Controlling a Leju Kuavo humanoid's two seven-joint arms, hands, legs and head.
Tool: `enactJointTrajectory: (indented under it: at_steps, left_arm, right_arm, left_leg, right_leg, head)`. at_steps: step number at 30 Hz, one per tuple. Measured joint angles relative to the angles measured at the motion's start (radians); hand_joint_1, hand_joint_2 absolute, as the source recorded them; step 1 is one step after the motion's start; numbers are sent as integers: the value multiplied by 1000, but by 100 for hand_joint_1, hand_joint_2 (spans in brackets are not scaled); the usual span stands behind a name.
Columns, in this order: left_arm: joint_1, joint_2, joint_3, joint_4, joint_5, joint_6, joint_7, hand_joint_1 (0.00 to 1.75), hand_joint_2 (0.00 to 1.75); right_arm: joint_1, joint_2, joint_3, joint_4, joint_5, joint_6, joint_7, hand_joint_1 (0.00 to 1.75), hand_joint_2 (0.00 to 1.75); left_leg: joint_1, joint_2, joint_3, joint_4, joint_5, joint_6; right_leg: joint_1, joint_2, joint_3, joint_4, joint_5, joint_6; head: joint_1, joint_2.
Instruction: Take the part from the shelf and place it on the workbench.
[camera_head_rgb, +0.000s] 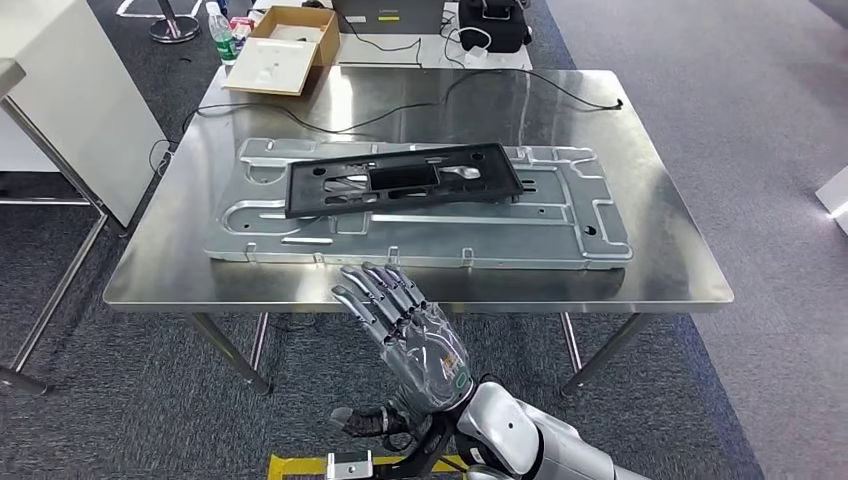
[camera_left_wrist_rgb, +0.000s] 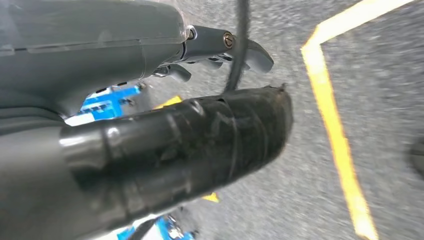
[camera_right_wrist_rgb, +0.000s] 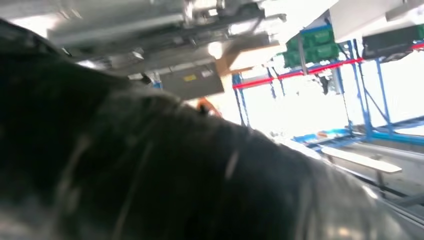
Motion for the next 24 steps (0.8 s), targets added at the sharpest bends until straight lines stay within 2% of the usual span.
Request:
enactJointTrajectory:
  at_steps: [1,2,3,4,5,6,7,8,10,11,12,14,15,16,17,18,19,20,21,22,23,24]
  left_arm:
    - [1,0,0,0,0,3,0,0,0]
    - [1,-1,0,0,0,6,0,0,0]
    - [2,-2,0,0,0,10,0,0,0]
    - [2,-6,0,0,0,15,0,0,0]
    - [2,-13,0,0,-1,21,-1,0,0]
    - [3,-19,0,0,-1,30,-2,0,0]
    - [3,-27,0,0,0,43,-8,0,0]
    - [5,-34,0,0,0,60,-20,0,0]
    - [8,-46,0,1,1,91,-46,0,0]
    - [7,-52,0,1,1,101,-53,0,0]
    - [5,-58,0,1,2,106,-53,0,0]
    - [-3,-67,0,1,1,110,-50,0,0]
    - [-6,-69,0,1,1,111,-49,0,0]
    - [-9,-70,0,1,1,112,-48,0,0]
    - [-12,-71,0,0,1,113,-48,0,0]
    - [-15,-71,0,0,1,113,-48,0,0]
    - [-18,-71,0,-1,0,114,-48,0,0]
    - [-22,-73,0,-3,-1,115,-48,0,0]
    - [-25,-74,0,-5,-2,115,-48,0,0]
    - [-27,-76,0,-7,-2,115,-48,0,0]
    - [-28,-78,0,-9,-3,115,-48,0,0]
    - [-27,-78,0,-10,-3,115,-48,0,0]
  right_arm:
    - [11,-2,1,0,6,-6,4,0,0]
    - [24,-4,1,-2,13,-12,8,0,0]
    - [40,-9,0,-5,19,-20,14,0,0]
    - [61,-17,-3,-14,25,-27,21,0,0]
    - [89,-28,-10,-29,32,-34,31,0,0]
    - [124,-42,-21,-48,37,-40,41,0,0]
    - [168,-57,-36,-71,47,-50,55,0,0]
    - [217,-74,-51,-94,60,-65,73,0,0]
    - [311,-112,-77,-136,89,-100,118,0,0]
    - [345,-130,-85,-155,98,-111,144,0,44]
    - [370,-145,-89,-170,101,-115,166,0,87]
    - [405,-168,-91,-193,98,-116,199,0,175]
    - [421,-176,-91,-201,97,-117,211,0,175]
    - [437,-185,-91,-207,97,-117,222,0,175]
    - [450,-194,-91,-212,97,-119,233,0,175]
    - [459,-202,-91,-215,97,-120,243,0,175]
    - [465,-210,-91,-218,97,-123,252,0,175]
    - [471,-218,-91,-223,97,-125,261,0,175]
    - [479,-227,-91,-229,97,-127,268,0,175]
    - [485,-236,-91,-234,96,-129,274,0,175]
    - [490,-243,-91,-238,96,-129,278,0,175]
    - [493,-249,-91,-240,96,-130,281,0,175]
  left_leg:
    - [-2,1,-16,2,11,0]
    - [-4,1,-33,5,22,0]
    - [-7,1,-49,9,31,0]
    - [-8,0,-62,14,40,-1]
    - [-11,-2,-73,20,47,-3]
    - [-12,-3,-80,24,54,-6]
    - [-12,-5,-83,27,61,-10]
    - [-11,-6,-84,27,68,-16]
    - [-8,-7,-87,26,75,-28]
    - [-8,-8,-92,36,56,-34]
    - [-6,-8,-101,61,17,-40]
    - [0,-9,-121,156,-92,-52]
    - [4,-9,-127,212,-128,-58]
    - [8,-9,-125,257,-136,-64]
    - [12,-8,-114,280,-118,-69]
    - [16,-7,-91,277,-83,-75]
    - [20,-3,-54,245,-49,-79]
    - [22,10,-7,187,-42,-84]
    - [20,22,40,120,-53,-82]
    - [17,32,71,65,-73,-76]
    - [12,37,87,29,-93,-67]
    - [7,32,86,16,-95,-52]
  right_leg:
    - [0,0,3,40,-4,0]
    - [1,0,22,50,14,-2]
    - [3,0,56,28,43,-7]
    - [6,-1,109,-28,64,-16]
    - [11,-3,171,-106,67,-26]
    - [16,-6,224,-181,55,-34]
    - [20,-8,260,-237,40,-41]
    - [24,-10,276,-269,30,-44]
    - [22,-11,270,-281,43,-51]
    - [18,-12,262,-285,56,-57]
    - [14,-11,251,-288,70,-63]
    - [12,-12,223,-288,94,-69]
    - [12,-14,207,-286,105,-70]
    - [11,-19,190,-283,116,-67]
    - [9,-25,171,-276,126,-64]
    - [5,-32,152,-267,135,-59]
    - [2,-40,132,-256,142,-54]
    - [0,-47,114,-242,147,-47]
    - [-1,-55,100,-228,152,-40]
    - [0,-63,90,-219,156,-33]
    - [1,-72,85,-214,163,-25]
    - [0,-81,84,-214,170,-17]
  head:
    - [0,0]
    - [0,0]
    - [0,0]
    - [0,0]
    - [0,0]
    - [0,0]
    - [0,0]
    - [0,0]
    - [0,0]
    - [0,0]
    - [0,0]
    - [-1,0]
    - [-1,0]
    - [-1,0]
    - [-1,0]
    - [-1,0]
    - [-1,0]
    - [-1,0]
    - [-1,0]
    - [-1,0]
    - [-1,0]
    - [-1,0]
